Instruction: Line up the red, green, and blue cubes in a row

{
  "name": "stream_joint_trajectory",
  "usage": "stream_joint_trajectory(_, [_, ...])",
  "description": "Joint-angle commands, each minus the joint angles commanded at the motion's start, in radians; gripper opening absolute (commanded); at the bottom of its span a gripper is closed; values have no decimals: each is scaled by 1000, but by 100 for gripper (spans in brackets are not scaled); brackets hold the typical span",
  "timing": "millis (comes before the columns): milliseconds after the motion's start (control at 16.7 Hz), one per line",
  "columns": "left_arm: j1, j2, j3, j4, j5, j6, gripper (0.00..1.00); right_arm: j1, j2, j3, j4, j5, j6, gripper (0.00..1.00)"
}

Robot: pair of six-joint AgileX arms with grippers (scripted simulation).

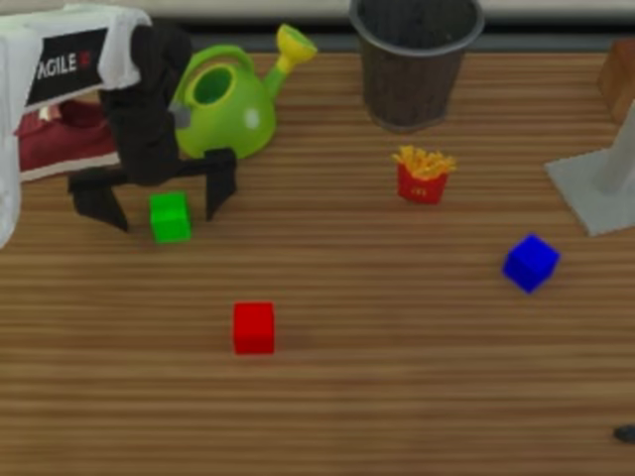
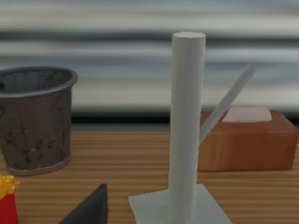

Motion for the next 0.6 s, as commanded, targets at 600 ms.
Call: stream_joint_trajectory(600, [0,10,-16,20,0,0,62,0,0,0,0,0,0,100])
